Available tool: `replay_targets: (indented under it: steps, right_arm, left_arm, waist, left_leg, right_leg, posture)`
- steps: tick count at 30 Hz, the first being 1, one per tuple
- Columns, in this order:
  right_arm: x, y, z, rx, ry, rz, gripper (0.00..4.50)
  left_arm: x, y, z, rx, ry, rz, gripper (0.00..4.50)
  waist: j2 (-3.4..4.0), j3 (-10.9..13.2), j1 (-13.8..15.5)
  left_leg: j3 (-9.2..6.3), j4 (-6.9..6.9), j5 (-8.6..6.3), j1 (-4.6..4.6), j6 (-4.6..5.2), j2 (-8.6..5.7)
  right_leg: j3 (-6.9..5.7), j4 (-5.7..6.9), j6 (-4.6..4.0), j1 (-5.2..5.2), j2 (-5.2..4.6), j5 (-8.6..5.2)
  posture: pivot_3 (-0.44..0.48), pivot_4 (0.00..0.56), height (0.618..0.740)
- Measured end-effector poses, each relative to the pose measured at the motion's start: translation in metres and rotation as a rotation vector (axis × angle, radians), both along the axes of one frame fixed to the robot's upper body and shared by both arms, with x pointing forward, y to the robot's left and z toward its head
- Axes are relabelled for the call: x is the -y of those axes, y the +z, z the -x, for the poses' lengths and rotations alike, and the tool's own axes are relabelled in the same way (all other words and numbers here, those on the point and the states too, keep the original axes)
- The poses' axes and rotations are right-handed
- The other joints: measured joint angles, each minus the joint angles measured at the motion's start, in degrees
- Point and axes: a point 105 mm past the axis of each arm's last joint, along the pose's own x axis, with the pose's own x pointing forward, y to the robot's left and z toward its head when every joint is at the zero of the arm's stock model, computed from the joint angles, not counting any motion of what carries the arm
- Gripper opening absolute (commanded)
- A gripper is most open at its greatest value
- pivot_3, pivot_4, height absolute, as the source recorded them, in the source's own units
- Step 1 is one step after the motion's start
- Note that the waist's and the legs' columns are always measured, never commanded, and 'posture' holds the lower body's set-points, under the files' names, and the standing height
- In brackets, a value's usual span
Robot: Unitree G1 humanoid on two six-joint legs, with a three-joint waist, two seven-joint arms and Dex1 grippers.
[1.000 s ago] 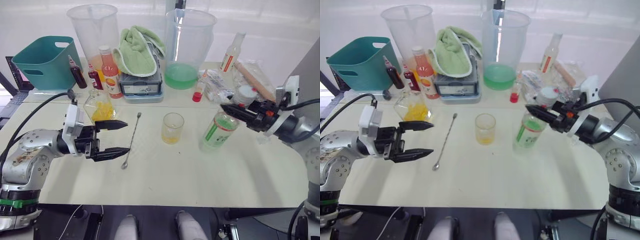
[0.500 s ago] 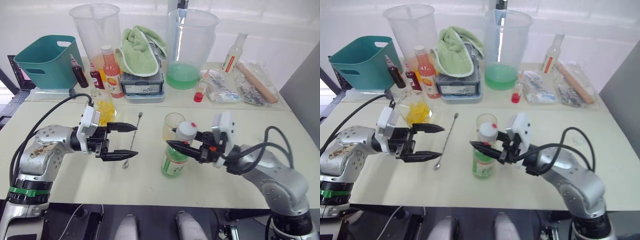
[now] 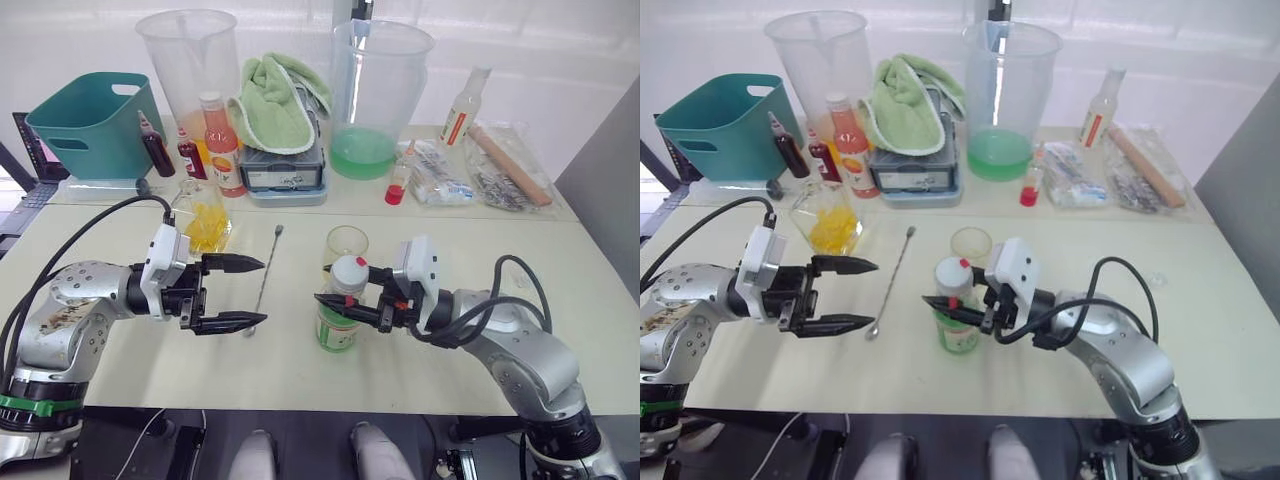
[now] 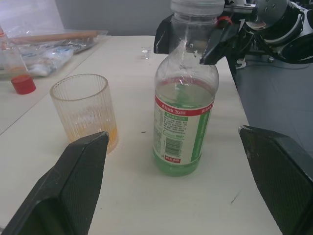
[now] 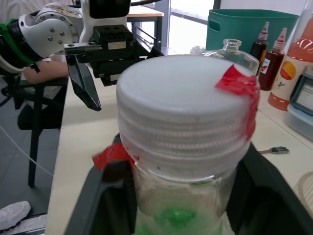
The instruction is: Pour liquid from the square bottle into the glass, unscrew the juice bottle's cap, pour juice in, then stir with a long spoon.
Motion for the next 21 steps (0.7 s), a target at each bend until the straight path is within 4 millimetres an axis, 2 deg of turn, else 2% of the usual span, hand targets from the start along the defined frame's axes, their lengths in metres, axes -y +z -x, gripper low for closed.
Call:
replay_targets:
  steps: [2, 4, 8, 13, 21]
  right_arm:
    - [0.004, -0.003, -0.006, -0.031, 0.012, 0.033, 3.81]
    - [0.008, 0.003, -0.012, -0.053, 0.042, 0.052, 4.46]
    - [0.021, 0.024, -0.019, -0.027, 0.114, 0.08, 4.46]
    - [0.032, 0.026, -0.014, -0.066, 0.29, 0.157, 4.46]
    - [0.022, 0.033, -0.01, -0.007, 0.517, 0.215, 4.46]
  left_arm:
    - [-0.001, 0.003, 0.001, 0.006, 0.016, -0.003, 4.5]
    - [-0.002, 0.006, -0.001, 0.004, 0.046, 0.011, 4.5]
    - [-0.003, 0.008, -0.002, 0.003, 0.076, 0.017, 4.5]
    - [-0.008, 0.006, 0.001, -0.017, 0.112, 0.032, 4.5]
    - [-0.02, -0.004, 0.009, -0.046, 0.167, 0.026, 4.5]
  waist:
    - [0.0, 0.01, 0.0]
    - [0.0, 0.02, -0.01]
    - [0.0, 0.02, 0.0]
    - [0.0, 0.03, 0.02]
    - [0.01, 0.03, -0.14]
  left_leg:
    - [0.0, 0.0, 0.0, -0.02, 0.0, 0.0]
    - [0.0, 0.0, 0.0, -0.03, 0.0, 0.0]
    - [-0.02, 0.0, 0.0, -0.03, 0.0, 0.0]
    - [-0.02, -0.01, 0.0, -0.05, 0.0, 0.0]
    - [-0.02, -0.01, 0.0, -0.03, 0.0, 0.03]
  right_leg:
    - [0.0, 0.01, -0.01, -0.04, 0.0, 0.0]
    - [0.0, 0.03, -0.03, -0.07, 0.0, 0.0]
    - [-0.02, 0.01, -0.07, -0.04, 0.0, 0.01]
    - [-0.04, -0.02, -0.1, -0.06, 0.0, 0.03]
    - [-0.08, 0.02, -0.12, -0.09, 0.0, 0.02]
  posture:
    - [0.0, 0.15, 0.727]
    - [0.0, 0.15, 0.727]
    - [0.0, 0.15, 0.727]
    - [0.0, 0.15, 0.727]
    - [0.0, 0.15, 0.727]
